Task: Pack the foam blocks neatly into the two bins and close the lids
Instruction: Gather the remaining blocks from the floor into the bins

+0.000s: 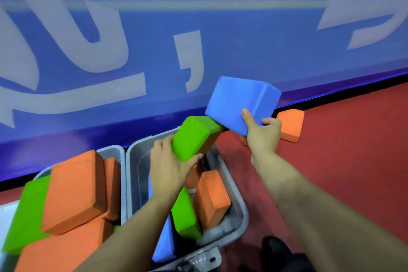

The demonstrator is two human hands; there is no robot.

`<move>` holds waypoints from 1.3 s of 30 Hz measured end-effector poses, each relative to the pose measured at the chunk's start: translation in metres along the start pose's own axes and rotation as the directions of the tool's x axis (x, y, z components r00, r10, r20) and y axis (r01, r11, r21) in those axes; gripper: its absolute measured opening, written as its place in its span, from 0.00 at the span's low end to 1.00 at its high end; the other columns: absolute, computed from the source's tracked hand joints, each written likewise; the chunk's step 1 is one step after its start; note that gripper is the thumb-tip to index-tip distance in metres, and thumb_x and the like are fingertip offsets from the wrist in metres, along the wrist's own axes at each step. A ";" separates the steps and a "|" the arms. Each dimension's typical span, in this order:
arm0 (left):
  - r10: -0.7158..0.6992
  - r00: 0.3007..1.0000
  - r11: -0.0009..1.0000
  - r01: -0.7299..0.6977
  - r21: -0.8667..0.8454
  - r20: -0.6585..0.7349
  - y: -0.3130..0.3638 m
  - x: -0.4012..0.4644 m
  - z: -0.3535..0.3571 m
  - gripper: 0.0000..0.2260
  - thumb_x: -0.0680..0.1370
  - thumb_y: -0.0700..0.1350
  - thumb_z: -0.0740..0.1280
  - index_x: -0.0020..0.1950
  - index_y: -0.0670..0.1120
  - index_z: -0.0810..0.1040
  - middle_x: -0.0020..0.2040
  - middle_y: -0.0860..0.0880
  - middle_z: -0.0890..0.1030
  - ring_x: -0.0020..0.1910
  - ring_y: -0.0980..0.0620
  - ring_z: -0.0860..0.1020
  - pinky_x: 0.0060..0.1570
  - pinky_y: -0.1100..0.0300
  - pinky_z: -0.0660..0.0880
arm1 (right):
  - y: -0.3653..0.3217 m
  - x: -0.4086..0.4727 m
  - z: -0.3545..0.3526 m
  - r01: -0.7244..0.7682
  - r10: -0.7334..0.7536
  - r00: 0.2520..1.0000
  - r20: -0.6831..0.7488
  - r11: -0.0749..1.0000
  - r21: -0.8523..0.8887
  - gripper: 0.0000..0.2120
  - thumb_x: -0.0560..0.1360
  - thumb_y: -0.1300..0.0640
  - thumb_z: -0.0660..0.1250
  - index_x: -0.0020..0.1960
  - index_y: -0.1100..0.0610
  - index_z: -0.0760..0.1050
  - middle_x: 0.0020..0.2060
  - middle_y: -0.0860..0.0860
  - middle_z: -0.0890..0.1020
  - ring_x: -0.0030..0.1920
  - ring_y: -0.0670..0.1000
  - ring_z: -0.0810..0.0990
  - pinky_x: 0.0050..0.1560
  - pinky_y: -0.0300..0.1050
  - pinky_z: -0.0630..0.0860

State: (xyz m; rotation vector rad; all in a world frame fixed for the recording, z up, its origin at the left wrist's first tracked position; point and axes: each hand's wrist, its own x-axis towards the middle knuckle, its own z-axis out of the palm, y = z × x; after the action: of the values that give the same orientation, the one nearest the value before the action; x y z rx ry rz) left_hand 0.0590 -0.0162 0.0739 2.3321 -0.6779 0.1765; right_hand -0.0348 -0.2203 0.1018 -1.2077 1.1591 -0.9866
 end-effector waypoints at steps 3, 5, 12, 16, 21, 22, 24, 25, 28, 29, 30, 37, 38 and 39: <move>-0.257 0.963 0.958 0.244 -0.152 -0.077 -0.046 -0.006 0.001 0.33 0.61 0.77 0.73 0.56 0.55 0.79 0.49 0.51 0.81 0.51 0.49 0.80 0.50 0.45 0.80 | 0.031 -0.016 -0.008 -0.111 0.113 0.991 0.066 0.993 -0.025 0.26 0.66 0.41 0.80 0.48 0.56 0.70 0.45 0.51 0.75 0.43 0.53 0.75 0.37 0.42 0.68; -0.407 0.908 0.887 0.366 -0.281 -0.100 -0.062 -0.008 0.002 0.33 0.59 0.78 0.73 0.52 0.55 0.81 0.47 0.51 0.84 0.48 0.50 0.83 0.48 0.45 0.82 | 0.047 -0.022 -0.005 -0.155 0.158 0.982 0.103 0.987 -0.039 0.28 0.62 0.36 0.79 0.42 0.52 0.67 0.41 0.51 0.72 0.40 0.52 0.70 0.33 0.41 0.64; -0.584 0.780 0.784 0.469 -0.406 -0.225 -0.083 0.007 -0.020 0.38 0.62 0.73 0.75 0.55 0.44 0.79 0.53 0.44 0.81 0.52 0.43 0.81 0.56 0.43 0.78 | 0.062 -0.031 0.025 -0.227 0.251 0.947 0.202 0.965 -0.134 0.35 0.62 0.41 0.81 0.57 0.60 0.69 0.52 0.54 0.77 0.49 0.53 0.77 0.46 0.45 0.71; -0.590 0.742 0.798 0.476 -0.369 -0.319 -0.104 0.010 -0.037 0.38 0.66 0.62 0.80 0.66 0.39 0.74 0.60 0.38 0.77 0.62 0.38 0.74 0.64 0.45 0.71 | 0.068 -0.039 0.039 -0.153 0.203 0.959 0.199 0.959 -0.241 0.37 0.67 0.51 0.81 0.64 0.60 0.61 0.55 0.54 0.73 0.54 0.56 0.76 0.54 0.48 0.72; -0.508 0.793 0.861 0.450 -0.238 -0.338 -0.127 0.010 -0.032 0.38 0.67 0.58 0.80 0.69 0.39 0.72 0.62 0.38 0.75 0.65 0.38 0.70 0.66 0.45 0.67 | 0.080 -0.037 0.052 0.026 0.079 0.968 0.237 0.912 -0.409 0.45 0.65 0.47 0.82 0.71 0.54 0.58 0.55 0.56 0.79 0.57 0.61 0.79 0.58 0.56 0.75; -0.496 0.804 0.868 0.448 -0.213 -0.328 -0.129 0.010 -0.030 0.38 0.67 0.58 0.81 0.69 0.39 0.72 0.62 0.38 0.75 0.65 0.38 0.70 0.66 0.45 0.66 | 0.081 -0.036 0.054 0.081 0.039 0.965 0.259 0.895 -0.438 0.46 0.64 0.47 0.82 0.72 0.54 0.59 0.58 0.56 0.79 0.59 0.61 0.79 0.58 0.57 0.75; -0.488 0.818 0.873 0.455 -0.178 -0.305 -0.133 0.014 -0.025 0.38 0.67 0.57 0.81 0.68 0.39 0.72 0.62 0.37 0.75 0.65 0.37 0.70 0.66 0.45 0.66 | 0.085 -0.036 0.056 0.151 -0.015 0.958 0.286 0.875 -0.460 0.45 0.63 0.46 0.82 0.71 0.54 0.63 0.62 0.55 0.78 0.62 0.59 0.77 0.60 0.58 0.75; -0.492 0.821 0.871 0.465 -0.159 -0.290 -0.134 0.018 -0.022 0.38 0.67 0.57 0.81 0.68 0.39 0.73 0.61 0.37 0.75 0.64 0.36 0.71 0.66 0.46 0.66 | 0.086 -0.036 0.057 0.168 -0.027 0.956 0.293 0.869 -0.466 0.44 0.63 0.46 0.82 0.71 0.54 0.64 0.63 0.55 0.78 0.63 0.59 0.77 0.60 0.58 0.75; -0.421 0.877 0.903 0.428 -0.018 -0.233 -0.142 0.038 -0.016 0.37 0.67 0.58 0.81 0.68 0.39 0.73 0.61 0.37 0.74 0.62 0.36 0.71 0.64 0.46 0.67 | 0.088 -0.034 0.060 0.212 -0.068 0.948 0.309 0.861 -0.462 0.42 0.63 0.47 0.82 0.71 0.53 0.65 0.65 0.53 0.77 0.65 0.57 0.76 0.61 0.56 0.75; -0.391 0.900 0.914 0.405 0.037 -0.195 -0.146 0.046 -0.014 0.37 0.68 0.58 0.80 0.68 0.40 0.72 0.61 0.38 0.74 0.62 0.37 0.71 0.63 0.46 0.67 | 0.089 -0.034 0.061 0.233 -0.086 0.943 0.323 0.862 -0.450 0.42 0.64 0.48 0.82 0.71 0.53 0.66 0.64 0.52 0.77 0.65 0.56 0.76 0.62 0.56 0.75; -0.360 0.920 0.921 0.377 0.097 -0.154 -0.150 0.054 -0.012 0.37 0.69 0.59 0.79 0.69 0.41 0.72 0.61 0.39 0.74 0.61 0.38 0.72 0.62 0.47 0.68 | 0.090 -0.033 0.063 0.255 -0.106 0.936 0.336 0.862 -0.438 0.41 0.64 0.49 0.82 0.70 0.52 0.66 0.64 0.51 0.77 0.64 0.55 0.76 0.61 0.56 0.75; -0.301 0.943 0.924 0.252 0.287 0.143 -0.176 0.088 0.013 0.40 0.73 0.58 0.76 0.78 0.47 0.63 0.69 0.43 0.72 0.67 0.38 0.71 0.60 0.43 0.72 | 0.095 -0.044 0.079 0.343 -0.173 0.893 0.416 0.859 -0.379 0.37 0.63 0.52 0.83 0.67 0.49 0.68 0.61 0.47 0.78 0.62 0.52 0.76 0.60 0.53 0.75; -0.336 0.930 0.917 0.286 0.278 0.149 -0.179 0.090 0.017 0.39 0.73 0.58 0.76 0.79 0.49 0.61 0.69 0.44 0.71 0.68 0.39 0.70 0.59 0.42 0.72 | 0.097 -0.044 0.080 0.345 -0.173 0.888 0.425 0.862 -0.370 0.37 0.63 0.52 0.83 0.67 0.48 0.68 0.61 0.47 0.78 0.62 0.51 0.76 0.61 0.53 0.75; -0.359 0.920 0.910 0.307 0.279 0.157 -0.183 0.091 0.021 0.39 0.74 0.57 0.76 0.79 0.50 0.60 0.69 0.44 0.71 0.69 0.39 0.70 0.58 0.41 0.73 | 0.099 -0.044 0.081 0.350 -0.174 0.883 0.435 0.863 -0.364 0.37 0.63 0.52 0.83 0.67 0.47 0.68 0.61 0.46 0.77 0.62 0.50 0.76 0.61 0.53 0.75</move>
State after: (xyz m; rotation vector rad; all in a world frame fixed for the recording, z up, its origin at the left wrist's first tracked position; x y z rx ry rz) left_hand 0.2300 0.0455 -0.0219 2.6951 -0.3528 -0.1472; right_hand 0.0342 -0.1517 0.0084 -1.8751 0.9254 -0.6491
